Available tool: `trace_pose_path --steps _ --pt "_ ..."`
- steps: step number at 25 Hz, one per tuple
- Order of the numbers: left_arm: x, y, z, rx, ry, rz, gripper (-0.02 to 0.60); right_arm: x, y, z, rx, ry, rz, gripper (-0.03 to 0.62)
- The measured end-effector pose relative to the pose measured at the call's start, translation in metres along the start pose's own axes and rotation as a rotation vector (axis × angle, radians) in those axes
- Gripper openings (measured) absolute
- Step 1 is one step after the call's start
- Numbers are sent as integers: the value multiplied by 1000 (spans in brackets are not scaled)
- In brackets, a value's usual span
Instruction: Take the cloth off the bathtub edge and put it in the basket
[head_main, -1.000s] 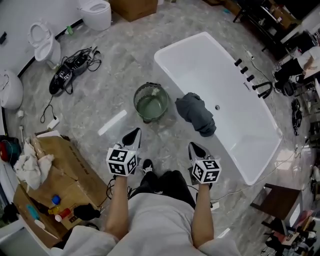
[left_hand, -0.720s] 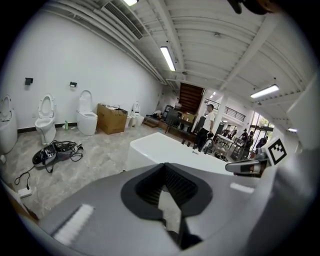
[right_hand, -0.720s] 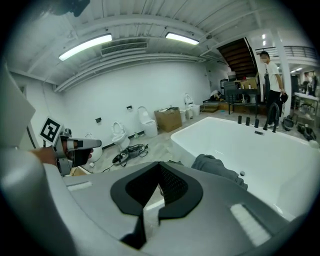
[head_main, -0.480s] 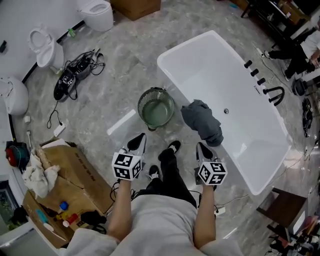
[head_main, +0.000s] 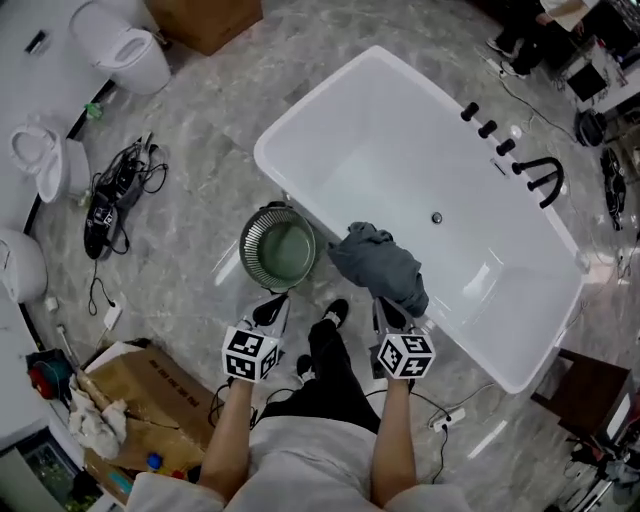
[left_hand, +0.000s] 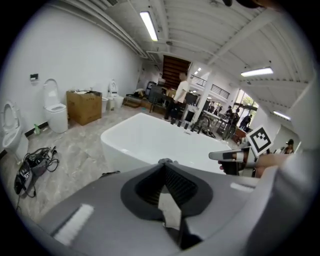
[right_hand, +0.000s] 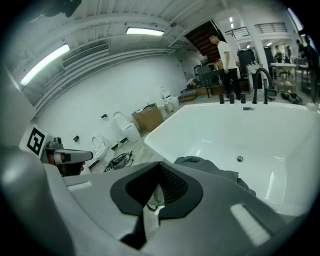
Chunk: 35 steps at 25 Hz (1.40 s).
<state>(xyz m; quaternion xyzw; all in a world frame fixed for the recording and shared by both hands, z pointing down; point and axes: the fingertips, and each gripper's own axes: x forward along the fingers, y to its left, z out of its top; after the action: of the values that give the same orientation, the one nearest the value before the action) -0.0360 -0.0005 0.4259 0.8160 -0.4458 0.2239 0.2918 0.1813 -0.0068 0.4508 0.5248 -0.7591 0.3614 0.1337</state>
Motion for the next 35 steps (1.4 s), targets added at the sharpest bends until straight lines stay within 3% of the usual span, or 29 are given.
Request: trace_pose_path --steps 6,10,14,17,19,22,25,28,30,34,35 --pt "104 -19 -9 49 152 -155 59 17 -72 -14 80 37 -126 -4" --pt "167 -28 -29 161 233 -217 71 21 -126 -47 108 79 -211 -3" --pt "219 -26 -46 261 271 -256 160 38 -172 -74 127 80 -252 38" --pt "249 -32 -59 345 296 -314 267 51 -191 -83 55 92 -233 153" --pt "262 -33 -71 443 337 -344 347 59 -199 -95 -51 147 -217 276" --pt "281 -29 -83 645 385 -360 430 71 -210 -132 -265 319 -173 419" --pt "300 -33 -92 867 411 -411 490 81 -221 -156 -418 482 -125 492" --pt "322 -36 -105 1096 453 -462 523 101 -227 -166 -470 556 -79 494" --pt "335 -41 -117 1197 487 -494 526 114 -225 -166 -476 557 -68 492" --pt "356 -50 -131 1277 538 -522 526 143 -209 -158 -498 534 -61 484" --pt "360 -53 -131 1277 538 -522 526 148 -205 -154 -520 523 -65 437"
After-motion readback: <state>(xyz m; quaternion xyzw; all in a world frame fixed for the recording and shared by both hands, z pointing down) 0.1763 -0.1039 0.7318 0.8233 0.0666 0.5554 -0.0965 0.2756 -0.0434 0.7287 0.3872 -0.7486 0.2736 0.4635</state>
